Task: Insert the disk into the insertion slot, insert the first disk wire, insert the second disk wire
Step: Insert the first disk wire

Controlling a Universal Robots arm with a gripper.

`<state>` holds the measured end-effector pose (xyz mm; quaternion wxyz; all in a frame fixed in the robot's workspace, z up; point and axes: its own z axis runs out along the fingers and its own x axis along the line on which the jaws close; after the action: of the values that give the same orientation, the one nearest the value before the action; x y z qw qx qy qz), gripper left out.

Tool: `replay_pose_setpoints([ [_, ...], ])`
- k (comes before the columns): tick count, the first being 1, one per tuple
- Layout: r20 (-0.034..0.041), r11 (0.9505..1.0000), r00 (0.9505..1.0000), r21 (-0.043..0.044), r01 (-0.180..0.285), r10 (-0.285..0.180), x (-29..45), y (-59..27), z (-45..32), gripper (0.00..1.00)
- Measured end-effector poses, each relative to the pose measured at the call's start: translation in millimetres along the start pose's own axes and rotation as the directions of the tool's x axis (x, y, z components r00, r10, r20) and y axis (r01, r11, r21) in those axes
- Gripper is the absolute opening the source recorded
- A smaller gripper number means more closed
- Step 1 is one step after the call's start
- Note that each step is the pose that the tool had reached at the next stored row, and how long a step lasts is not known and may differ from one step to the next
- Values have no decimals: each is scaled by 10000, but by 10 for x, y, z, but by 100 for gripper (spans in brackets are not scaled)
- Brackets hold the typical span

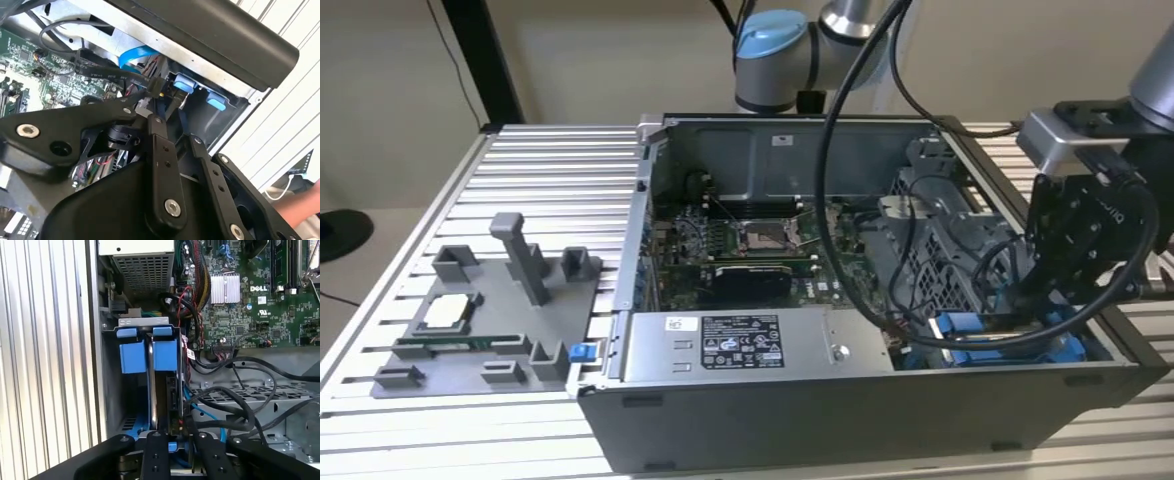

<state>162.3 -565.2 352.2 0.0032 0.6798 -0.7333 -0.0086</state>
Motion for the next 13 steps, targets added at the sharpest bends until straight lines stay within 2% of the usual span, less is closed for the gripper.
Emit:
replay_pose_setpoints([
  [6, -6, 10000, 10000, -81, 1, -1, -1, -2, -117, 100],
  [9, -13, 9998, 10000, -182, -2, 2, -3, -32, -137, 100],
  [13, -27, 9994, 10000, -336, -3, 2, -10, -118, -156, 100],
])
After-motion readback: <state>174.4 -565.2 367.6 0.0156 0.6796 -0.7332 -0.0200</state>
